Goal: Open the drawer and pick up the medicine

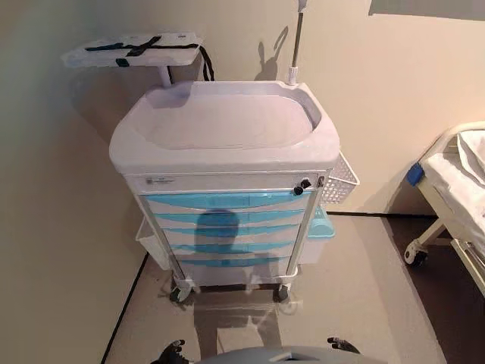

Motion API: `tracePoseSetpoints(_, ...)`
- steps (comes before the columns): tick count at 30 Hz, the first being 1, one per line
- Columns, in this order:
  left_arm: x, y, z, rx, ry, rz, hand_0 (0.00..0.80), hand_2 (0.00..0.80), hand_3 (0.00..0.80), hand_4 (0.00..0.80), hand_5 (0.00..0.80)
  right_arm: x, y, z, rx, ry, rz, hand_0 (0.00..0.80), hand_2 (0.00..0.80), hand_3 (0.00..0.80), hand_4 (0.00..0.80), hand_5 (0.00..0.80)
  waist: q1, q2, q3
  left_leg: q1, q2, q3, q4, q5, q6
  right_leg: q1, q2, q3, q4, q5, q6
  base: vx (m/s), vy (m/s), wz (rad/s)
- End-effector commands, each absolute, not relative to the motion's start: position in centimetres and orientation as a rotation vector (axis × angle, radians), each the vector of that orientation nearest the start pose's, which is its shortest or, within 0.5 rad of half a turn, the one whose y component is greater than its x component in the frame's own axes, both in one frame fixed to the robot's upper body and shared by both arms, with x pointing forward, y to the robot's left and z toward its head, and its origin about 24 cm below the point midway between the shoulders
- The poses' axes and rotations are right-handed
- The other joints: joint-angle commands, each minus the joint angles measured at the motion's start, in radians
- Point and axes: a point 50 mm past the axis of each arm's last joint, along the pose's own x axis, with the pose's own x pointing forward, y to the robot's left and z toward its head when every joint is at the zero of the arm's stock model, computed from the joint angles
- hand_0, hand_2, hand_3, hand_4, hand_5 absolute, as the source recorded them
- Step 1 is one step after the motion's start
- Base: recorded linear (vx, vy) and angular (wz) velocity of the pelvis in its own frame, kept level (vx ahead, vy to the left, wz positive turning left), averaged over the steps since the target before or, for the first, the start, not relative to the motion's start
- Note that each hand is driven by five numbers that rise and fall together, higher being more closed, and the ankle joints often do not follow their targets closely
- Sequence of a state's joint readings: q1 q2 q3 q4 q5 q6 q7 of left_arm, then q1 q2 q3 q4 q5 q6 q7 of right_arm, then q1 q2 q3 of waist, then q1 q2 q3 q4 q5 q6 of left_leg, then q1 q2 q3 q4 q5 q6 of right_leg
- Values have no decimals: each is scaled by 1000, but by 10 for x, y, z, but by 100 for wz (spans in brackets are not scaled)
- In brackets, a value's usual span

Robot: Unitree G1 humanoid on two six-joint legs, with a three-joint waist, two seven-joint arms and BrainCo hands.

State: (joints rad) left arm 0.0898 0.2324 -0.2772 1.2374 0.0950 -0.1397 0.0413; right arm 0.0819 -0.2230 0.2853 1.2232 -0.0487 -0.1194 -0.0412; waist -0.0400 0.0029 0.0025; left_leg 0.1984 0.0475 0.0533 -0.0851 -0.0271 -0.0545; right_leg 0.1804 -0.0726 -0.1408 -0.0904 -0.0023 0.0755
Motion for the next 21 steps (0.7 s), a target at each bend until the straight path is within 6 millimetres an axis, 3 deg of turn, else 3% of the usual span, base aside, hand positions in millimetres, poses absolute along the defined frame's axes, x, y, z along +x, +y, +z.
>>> tracePoseSetpoints(1,79,199,-169,419,1165,-187,0,0,0,0,0,81,-213,-166,-435,1173,149,0,0,0,0,0,-7,-37,3,-35,-56,27,-2,0,39,-34,11,-16,15,20,39,0,0,0)
tracePoseSetpoints(21,78,200,-169,410,1171,-172,0,0,0,0,0,82,-213,-166,-433,1168,147,0,0,0,0,0,-7,-38,5,-35,-55,28,-2,-1,39,-35,13,-14,15,21,39,0,0,0)
